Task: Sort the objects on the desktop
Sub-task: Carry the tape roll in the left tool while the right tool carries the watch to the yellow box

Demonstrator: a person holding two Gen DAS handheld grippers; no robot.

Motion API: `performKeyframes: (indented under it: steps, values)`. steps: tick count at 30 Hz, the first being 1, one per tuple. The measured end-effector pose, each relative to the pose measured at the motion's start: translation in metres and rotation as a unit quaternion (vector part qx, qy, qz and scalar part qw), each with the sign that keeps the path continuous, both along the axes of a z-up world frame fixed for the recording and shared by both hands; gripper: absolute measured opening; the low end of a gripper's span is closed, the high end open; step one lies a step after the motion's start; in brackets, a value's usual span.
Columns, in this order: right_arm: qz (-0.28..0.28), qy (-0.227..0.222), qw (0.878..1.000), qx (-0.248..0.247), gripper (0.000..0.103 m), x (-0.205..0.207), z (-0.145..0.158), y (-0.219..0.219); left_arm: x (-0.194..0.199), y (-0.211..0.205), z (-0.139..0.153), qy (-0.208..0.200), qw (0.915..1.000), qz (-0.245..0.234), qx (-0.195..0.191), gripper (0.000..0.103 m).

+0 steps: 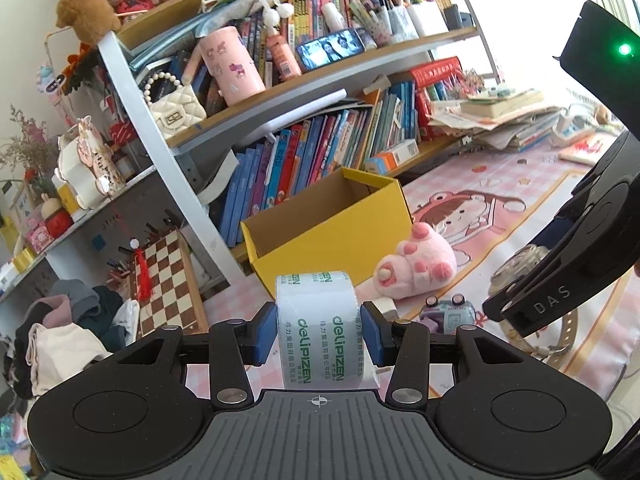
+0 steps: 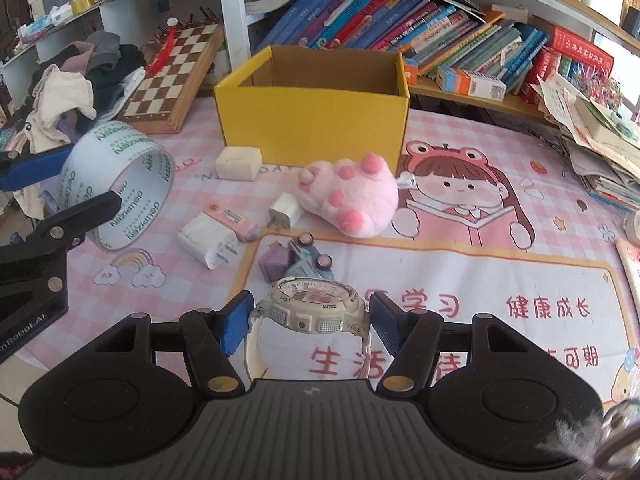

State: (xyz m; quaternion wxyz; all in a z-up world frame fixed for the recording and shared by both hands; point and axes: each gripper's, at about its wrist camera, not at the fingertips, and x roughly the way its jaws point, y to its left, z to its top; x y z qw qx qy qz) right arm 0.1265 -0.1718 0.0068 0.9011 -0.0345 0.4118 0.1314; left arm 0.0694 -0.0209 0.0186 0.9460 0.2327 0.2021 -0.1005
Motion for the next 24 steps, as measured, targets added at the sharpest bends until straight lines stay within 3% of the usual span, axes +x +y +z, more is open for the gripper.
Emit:
performKeyframes:
  steps: [6,11,24]
  values:
    - [0.017,-0.012,1.000,-0.005,0.062,0.012,0.018,0.006,0.004,-0.001,0.008,-0.015,0.9998,-0.007,-0.010,0.044]
    - [0.028,-0.013,1.000,0.003,0.062,0.027,0.024,0.005,0.013,-0.006,0.008,-0.004,0.9998,-0.010,-0.014,0.044]
    - [0.060,-0.032,0.998,0.016,0.062,0.091,0.046,-0.008,0.070,-0.017,0.022,-0.015,0.9999,0.002,-0.007,0.044]
